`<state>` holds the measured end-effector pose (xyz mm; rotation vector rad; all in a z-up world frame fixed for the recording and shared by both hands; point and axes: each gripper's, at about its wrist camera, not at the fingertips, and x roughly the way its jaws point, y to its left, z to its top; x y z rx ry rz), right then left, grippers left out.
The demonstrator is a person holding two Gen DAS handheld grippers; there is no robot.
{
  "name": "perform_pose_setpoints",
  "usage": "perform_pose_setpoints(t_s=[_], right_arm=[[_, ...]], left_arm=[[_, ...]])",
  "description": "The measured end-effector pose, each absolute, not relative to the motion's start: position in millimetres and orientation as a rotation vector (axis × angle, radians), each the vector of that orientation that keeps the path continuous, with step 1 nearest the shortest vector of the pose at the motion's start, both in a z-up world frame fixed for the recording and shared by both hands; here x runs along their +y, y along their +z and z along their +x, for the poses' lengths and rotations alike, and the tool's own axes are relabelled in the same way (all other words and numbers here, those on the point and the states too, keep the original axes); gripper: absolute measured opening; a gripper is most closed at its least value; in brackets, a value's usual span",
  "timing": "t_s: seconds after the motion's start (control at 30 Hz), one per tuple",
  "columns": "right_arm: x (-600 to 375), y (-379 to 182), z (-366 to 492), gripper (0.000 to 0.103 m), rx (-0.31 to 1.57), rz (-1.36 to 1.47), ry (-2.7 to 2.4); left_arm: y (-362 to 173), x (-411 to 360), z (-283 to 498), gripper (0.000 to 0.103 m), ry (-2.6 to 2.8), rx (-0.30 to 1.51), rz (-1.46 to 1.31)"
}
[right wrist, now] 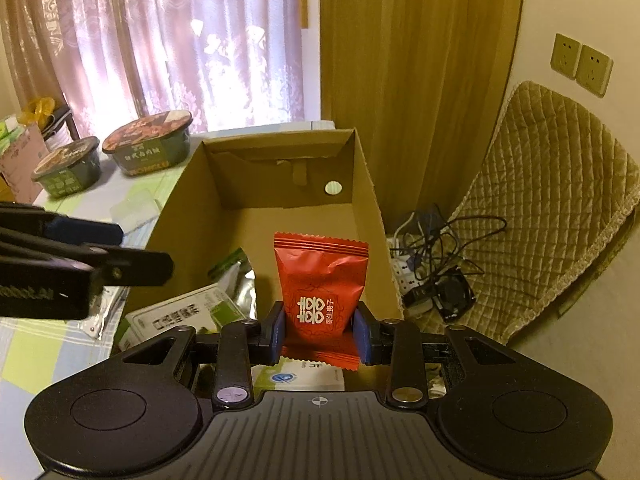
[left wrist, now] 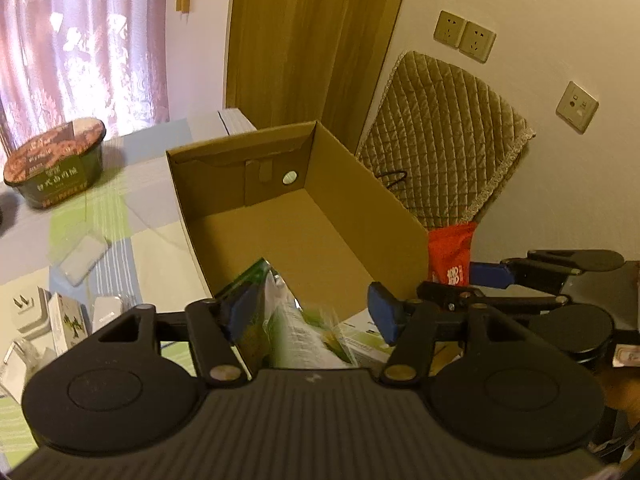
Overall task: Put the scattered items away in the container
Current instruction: 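Carry the medicine box and red candy packet with both tools over the cardboard box, then open both tools to drop the medicine box and candy packet into the box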
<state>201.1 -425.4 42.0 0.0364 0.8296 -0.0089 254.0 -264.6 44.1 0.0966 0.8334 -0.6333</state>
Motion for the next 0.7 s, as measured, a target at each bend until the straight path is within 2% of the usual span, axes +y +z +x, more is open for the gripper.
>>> perform_pose_setpoints(t_s=[0.7], right_arm=[[-411.1,31.9,212.1,0.038,0.849,0.025,0.025]], left_arm=[[30.3,-242.6,246.9,0.056,-0.615,0.874,0.106]])
